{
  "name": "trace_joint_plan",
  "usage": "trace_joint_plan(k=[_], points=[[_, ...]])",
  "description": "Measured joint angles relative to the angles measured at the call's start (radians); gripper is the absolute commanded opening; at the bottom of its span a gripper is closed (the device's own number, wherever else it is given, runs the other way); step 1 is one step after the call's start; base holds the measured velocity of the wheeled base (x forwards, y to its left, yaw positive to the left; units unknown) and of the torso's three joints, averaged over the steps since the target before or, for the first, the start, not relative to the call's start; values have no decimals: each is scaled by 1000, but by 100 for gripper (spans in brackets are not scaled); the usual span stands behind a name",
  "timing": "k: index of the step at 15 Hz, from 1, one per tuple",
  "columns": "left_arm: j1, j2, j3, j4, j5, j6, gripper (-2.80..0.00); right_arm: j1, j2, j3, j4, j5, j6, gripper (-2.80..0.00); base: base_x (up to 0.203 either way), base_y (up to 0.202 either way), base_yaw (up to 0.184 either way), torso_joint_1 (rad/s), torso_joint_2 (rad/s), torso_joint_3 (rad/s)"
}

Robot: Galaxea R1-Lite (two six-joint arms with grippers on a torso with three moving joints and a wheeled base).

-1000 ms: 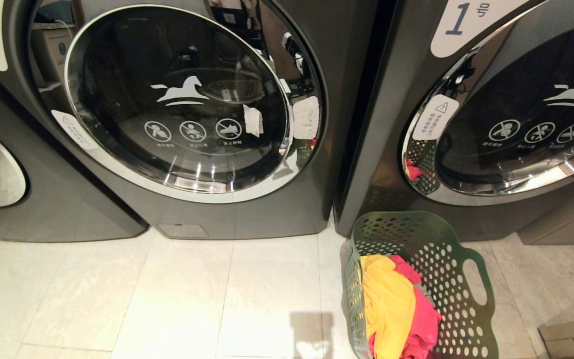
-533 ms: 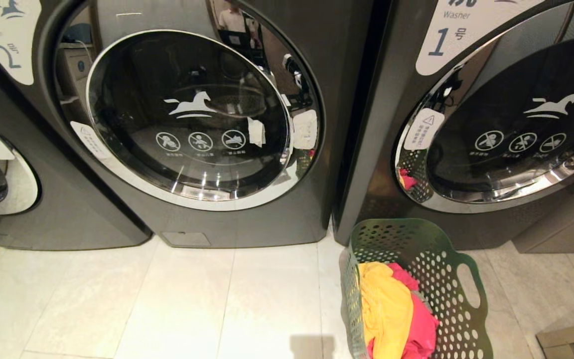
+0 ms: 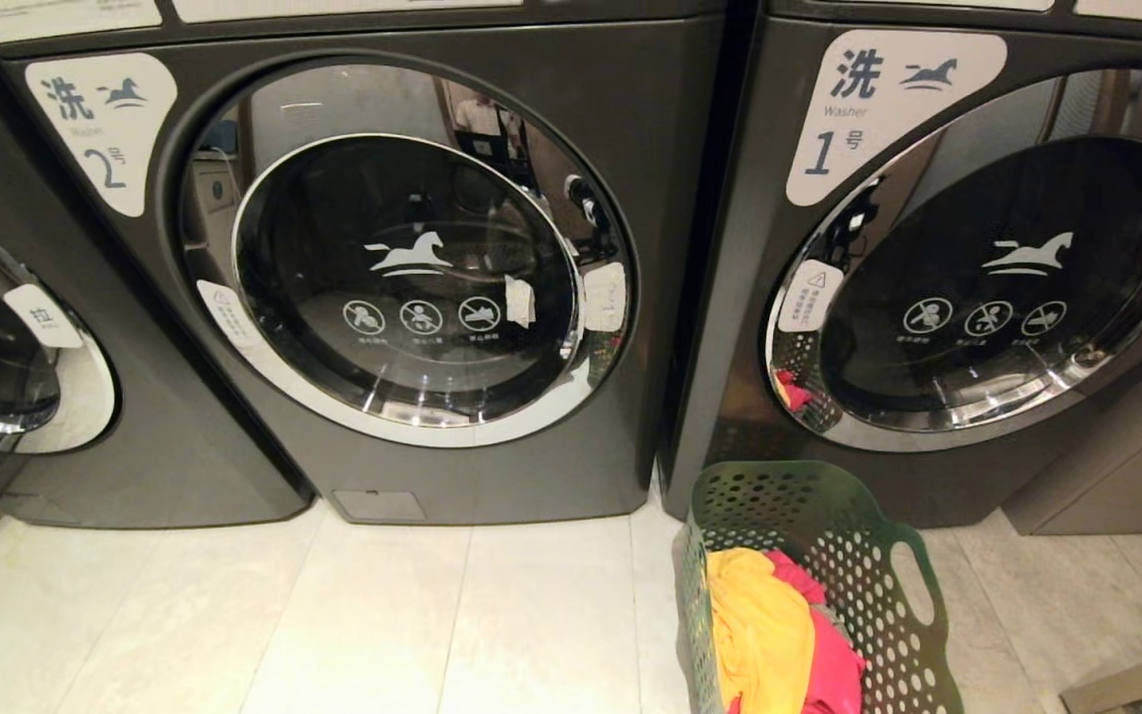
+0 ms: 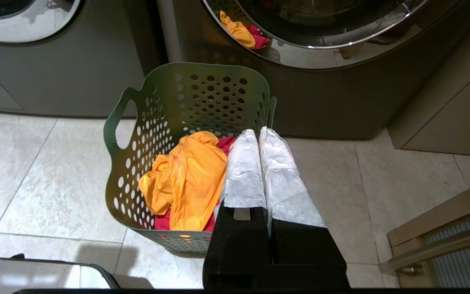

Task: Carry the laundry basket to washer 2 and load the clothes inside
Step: Open the lid of the washing machine

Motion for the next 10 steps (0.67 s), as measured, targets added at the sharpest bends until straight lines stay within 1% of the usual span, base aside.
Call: trace_joint_plan(k=[3,10], points=[[0,0,0,0,1,-3,-280,0,0,0,0,0,1,-280,0,0,0,2,4,172],[0,0,2,0,1,-6,-280,0,0,0,-1,0,4,-280,0,0,0,1,-1,16]])
